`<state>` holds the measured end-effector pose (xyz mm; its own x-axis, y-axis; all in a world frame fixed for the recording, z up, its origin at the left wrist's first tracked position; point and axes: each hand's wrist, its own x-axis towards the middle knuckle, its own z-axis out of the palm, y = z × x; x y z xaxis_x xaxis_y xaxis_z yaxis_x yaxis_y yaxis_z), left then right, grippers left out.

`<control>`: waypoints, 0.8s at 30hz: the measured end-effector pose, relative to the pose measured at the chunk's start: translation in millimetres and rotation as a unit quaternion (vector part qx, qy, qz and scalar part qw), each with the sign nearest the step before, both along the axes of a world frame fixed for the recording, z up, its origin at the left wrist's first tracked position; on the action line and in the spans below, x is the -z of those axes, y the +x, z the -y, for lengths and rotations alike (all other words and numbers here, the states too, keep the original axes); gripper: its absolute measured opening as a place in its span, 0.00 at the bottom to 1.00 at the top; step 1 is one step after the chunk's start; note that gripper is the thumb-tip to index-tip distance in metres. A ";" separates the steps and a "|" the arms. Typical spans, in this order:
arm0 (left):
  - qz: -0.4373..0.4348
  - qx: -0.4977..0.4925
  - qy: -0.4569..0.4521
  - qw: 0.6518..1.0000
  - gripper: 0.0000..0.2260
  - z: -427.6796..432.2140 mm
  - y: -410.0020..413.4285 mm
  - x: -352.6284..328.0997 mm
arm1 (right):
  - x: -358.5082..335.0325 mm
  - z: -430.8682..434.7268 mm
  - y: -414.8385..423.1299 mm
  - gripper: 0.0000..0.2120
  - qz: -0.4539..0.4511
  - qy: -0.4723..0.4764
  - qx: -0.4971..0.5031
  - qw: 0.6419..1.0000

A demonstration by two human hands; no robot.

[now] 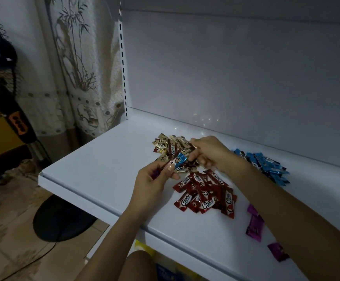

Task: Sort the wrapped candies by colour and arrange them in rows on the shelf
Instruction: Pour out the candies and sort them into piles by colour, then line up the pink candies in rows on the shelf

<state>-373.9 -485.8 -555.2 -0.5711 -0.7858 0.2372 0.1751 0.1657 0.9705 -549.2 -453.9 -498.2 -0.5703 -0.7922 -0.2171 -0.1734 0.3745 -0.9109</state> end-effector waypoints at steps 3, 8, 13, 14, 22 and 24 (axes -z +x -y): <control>-0.012 -0.006 -0.004 1.000 0.12 1.8 -0.7 0.1 | -0.2 -17.0 12.8 0.18 -0.011 -0.026 -0.073 0.997; 0.056 0.005 -0.090 0.994 0.15 -3.7 -4.3 6.0 | 2.4 -56.3 36.7 0.06 -0.094 -0.071 -0.129 0.985; 0.129 -0.056 -0.077 0.987 0.26 -30.3 -22.3 0.1 | 9.7 -101.5 11.3 0.04 0.057 -0.123 0.033 0.990; 0.126 -0.055 -0.079 0.987 0.25 -36.1 -27.1 -2.3 | 10.4 -111.2 3.5 0.03 0.112 -0.144 0.076 0.980; -0.112 0.184 0.215 0.953 0.31 -88.0 -64.4 -27.1 | -15.3 -158.8 -58.8 0.12 0.130 -0.149 0.136 0.971; -0.116 0.215 0.233 0.941 0.35 -94.4 -70.7 -25.5 | -15.9 -169.4 -53.8 0.13 0.047 -0.105 0.117 0.987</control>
